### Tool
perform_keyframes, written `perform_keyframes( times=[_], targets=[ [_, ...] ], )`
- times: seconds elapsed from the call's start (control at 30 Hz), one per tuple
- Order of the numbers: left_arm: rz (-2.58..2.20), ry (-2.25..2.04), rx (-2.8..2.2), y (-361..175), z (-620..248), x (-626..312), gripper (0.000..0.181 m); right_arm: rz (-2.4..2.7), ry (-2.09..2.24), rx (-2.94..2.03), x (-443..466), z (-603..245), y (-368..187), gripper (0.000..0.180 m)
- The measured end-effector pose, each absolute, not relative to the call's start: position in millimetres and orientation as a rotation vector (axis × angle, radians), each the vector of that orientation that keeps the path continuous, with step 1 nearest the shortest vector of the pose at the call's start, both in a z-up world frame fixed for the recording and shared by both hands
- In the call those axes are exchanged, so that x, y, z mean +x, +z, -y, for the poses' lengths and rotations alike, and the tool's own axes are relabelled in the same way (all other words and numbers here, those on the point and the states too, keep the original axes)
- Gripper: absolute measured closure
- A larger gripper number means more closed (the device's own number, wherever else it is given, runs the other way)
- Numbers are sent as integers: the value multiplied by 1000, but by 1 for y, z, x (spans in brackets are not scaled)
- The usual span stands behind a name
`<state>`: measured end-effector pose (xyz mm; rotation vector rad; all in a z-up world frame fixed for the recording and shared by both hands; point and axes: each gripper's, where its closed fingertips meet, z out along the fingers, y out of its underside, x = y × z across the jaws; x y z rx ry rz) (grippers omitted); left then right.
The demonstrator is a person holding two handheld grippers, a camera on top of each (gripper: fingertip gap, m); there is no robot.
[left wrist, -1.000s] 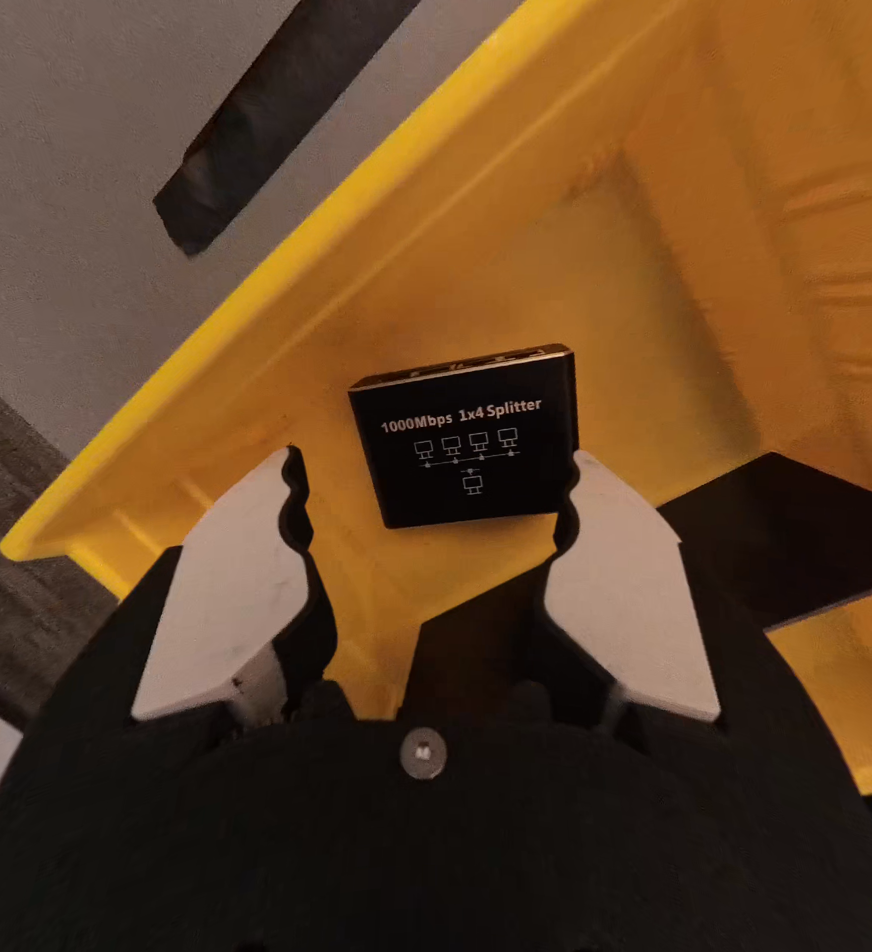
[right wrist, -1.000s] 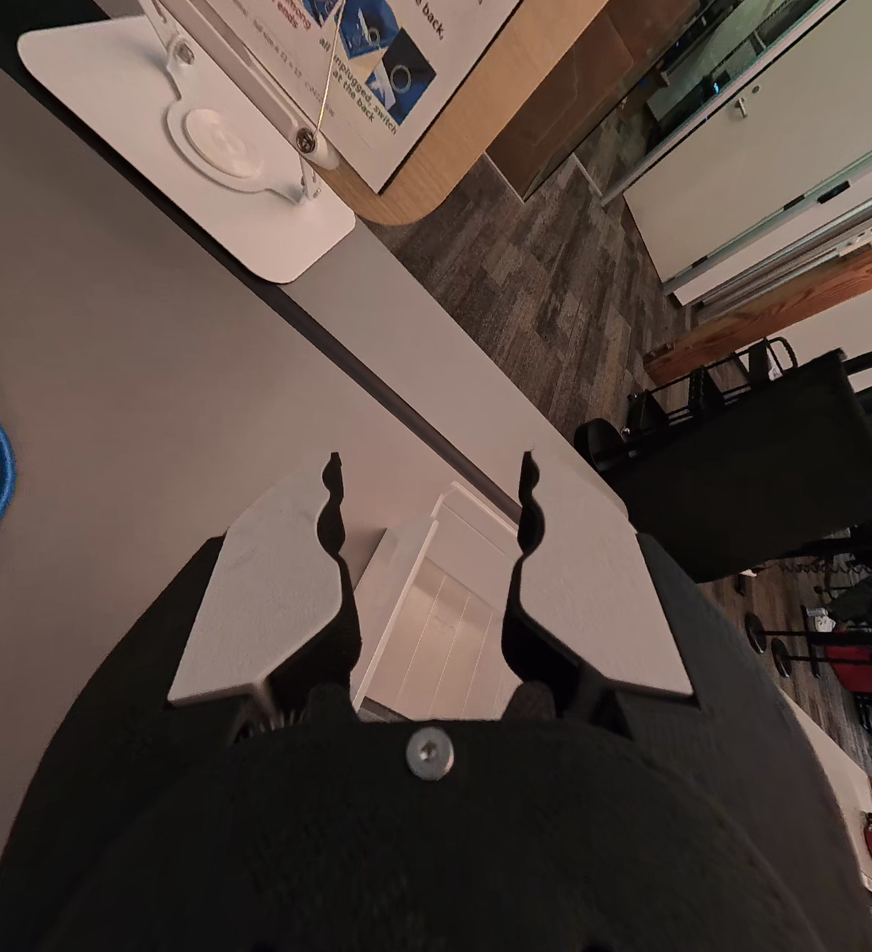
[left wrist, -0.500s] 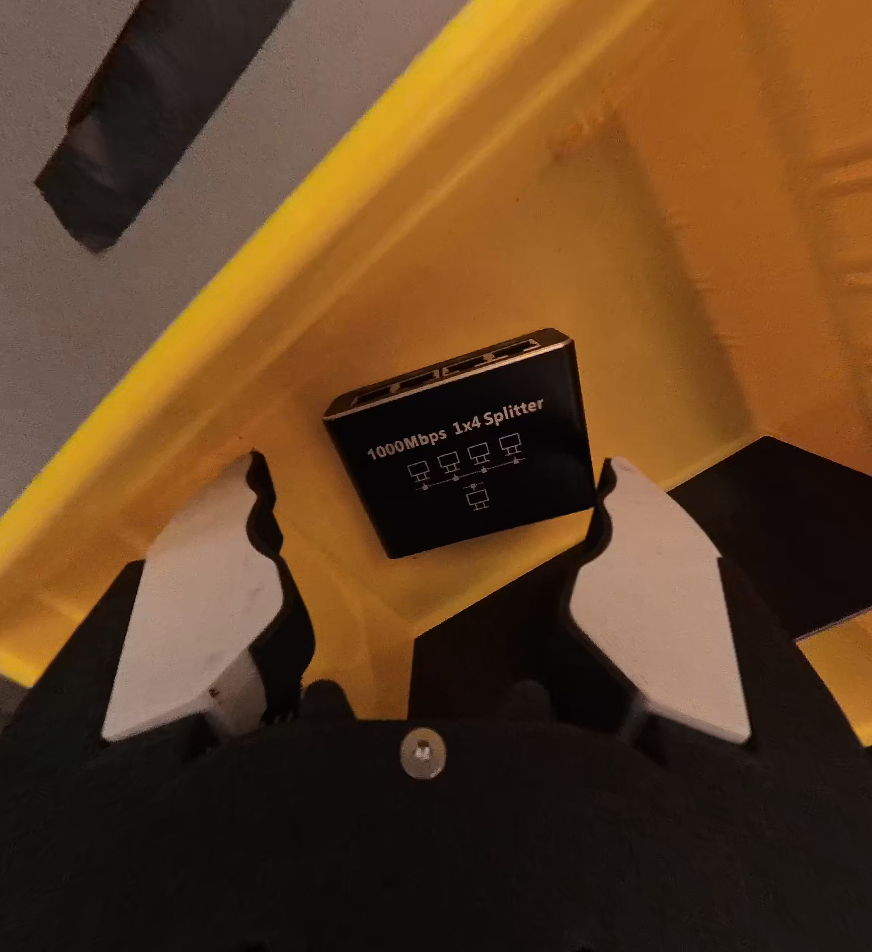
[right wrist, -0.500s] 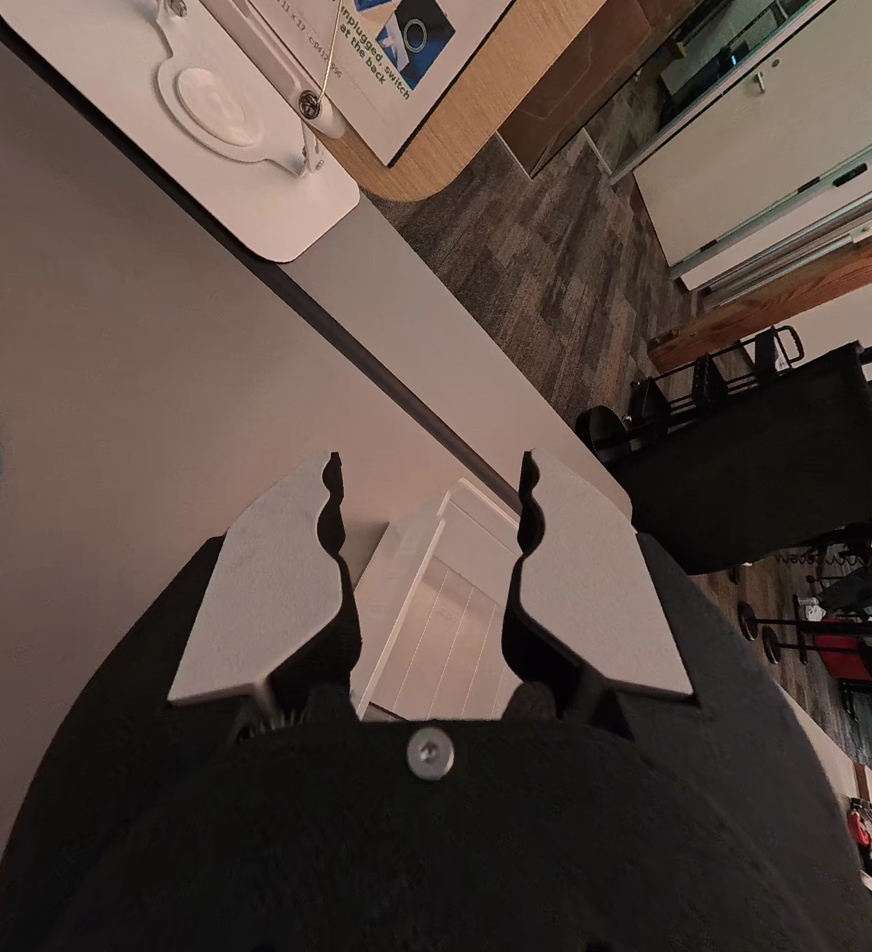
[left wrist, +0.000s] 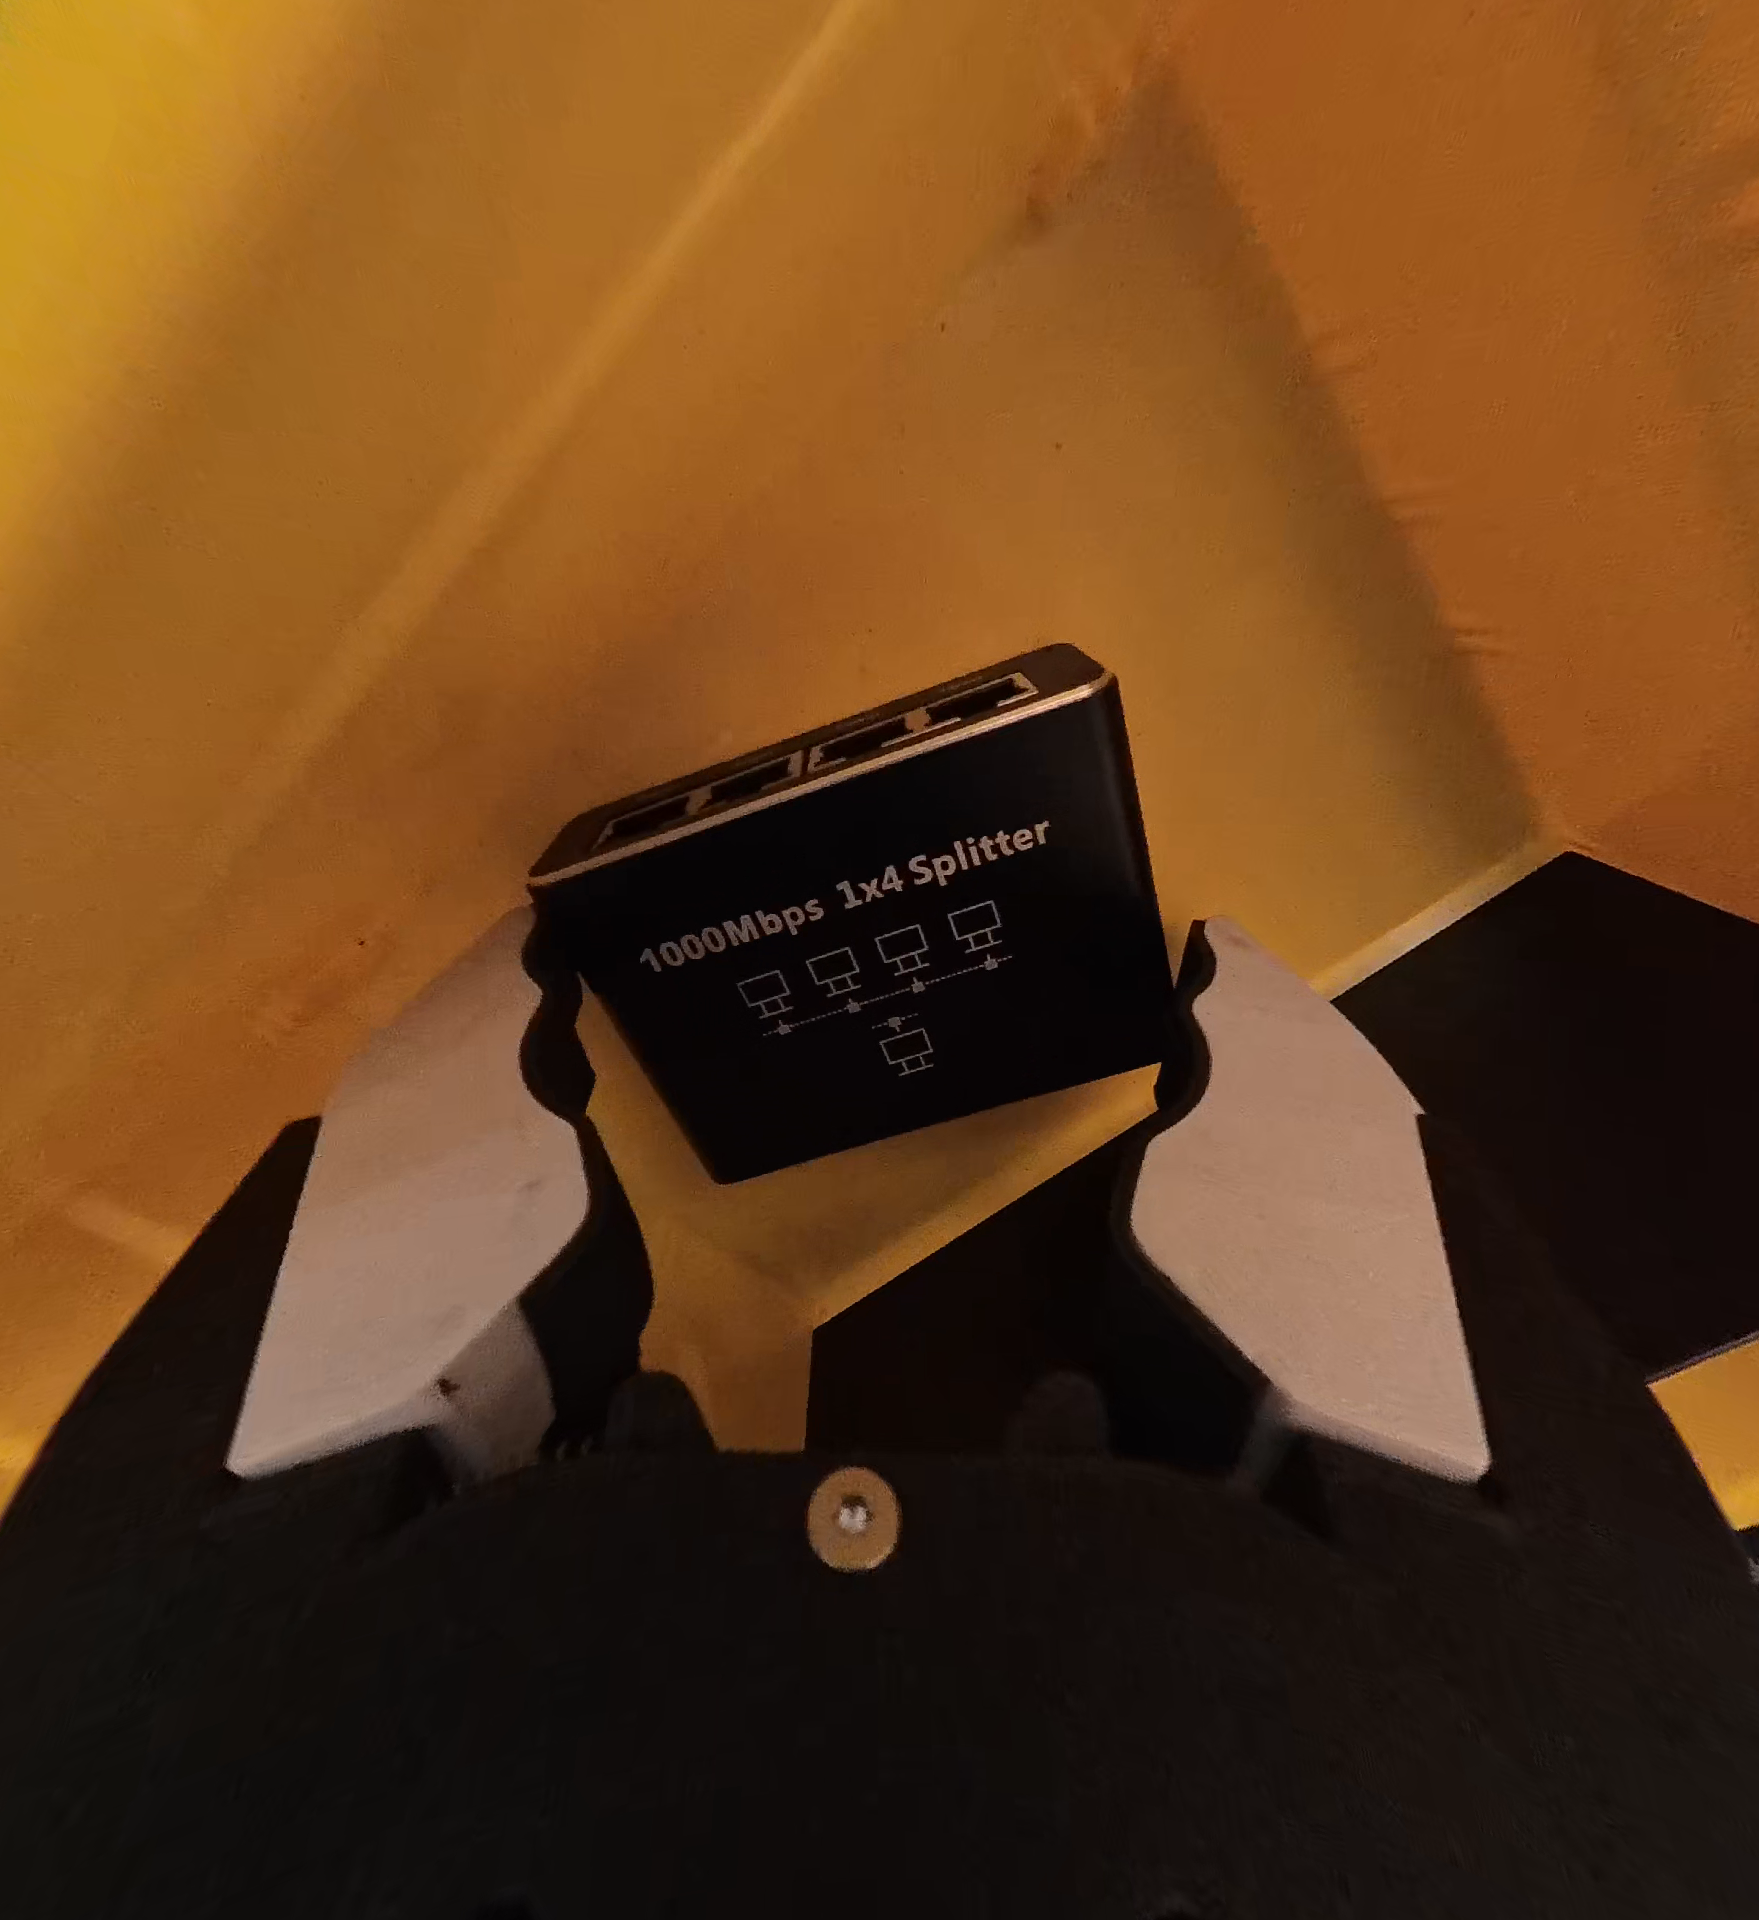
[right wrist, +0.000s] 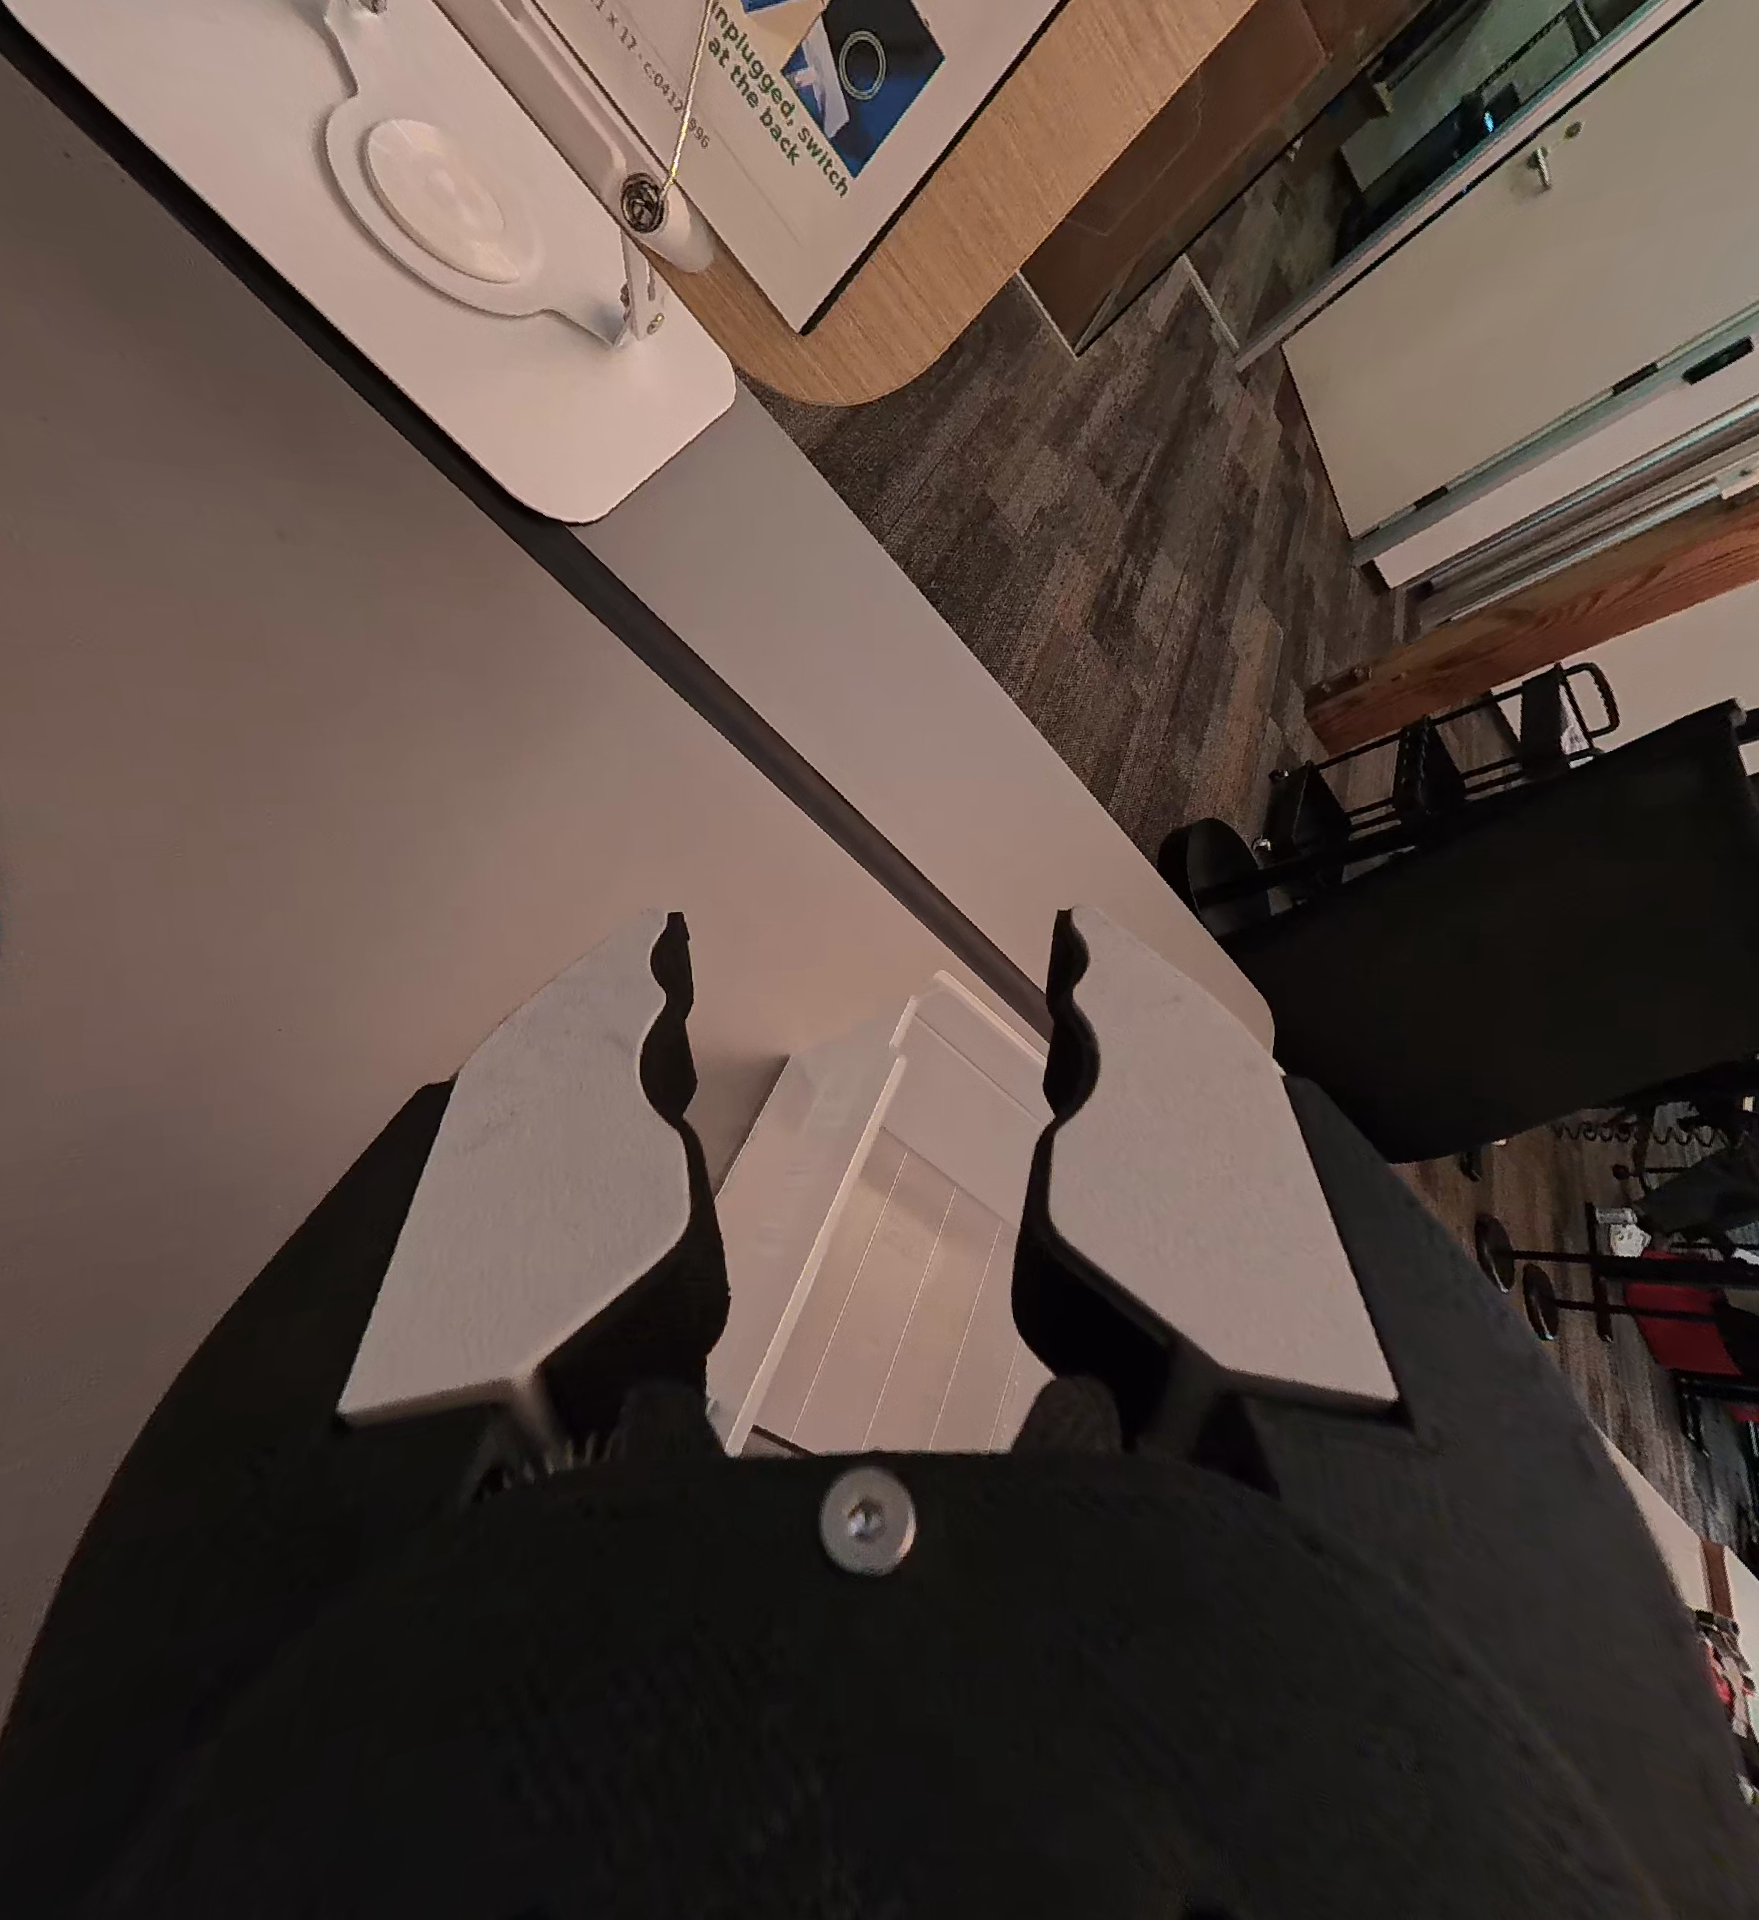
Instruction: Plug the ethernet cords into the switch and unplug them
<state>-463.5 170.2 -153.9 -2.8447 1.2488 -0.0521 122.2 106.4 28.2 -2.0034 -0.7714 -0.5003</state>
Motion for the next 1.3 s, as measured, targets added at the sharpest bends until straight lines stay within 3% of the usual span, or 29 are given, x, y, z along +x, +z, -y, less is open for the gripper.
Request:
perform_keyframes(
  times=[0.57, 0.87, 1.0, 1.1, 1.3],
  targets=[
    [-1449, 609, -2675, -110, -187, -476, 74, 777, -479, -1988, 119, -105, 31, 113],
    [-1496, 832, -2551, -36, -181, -456, 75, 781, -447, -1957, 114, -102, 39, 113],
    [-1495, 719, -2474, 7, -167, -413, 75, 825, -414, -1919, 96, -102, 40, 113],
    [-1543, 493, -2389, 32, -147, -353, 75, 891, -229, -1866, 57, -100, 37, 113],
    [-1647, 221, -2071, 67, -106, -218, 75, 851, 708, -1682, -72, -62, 57, 112]
  ],
)
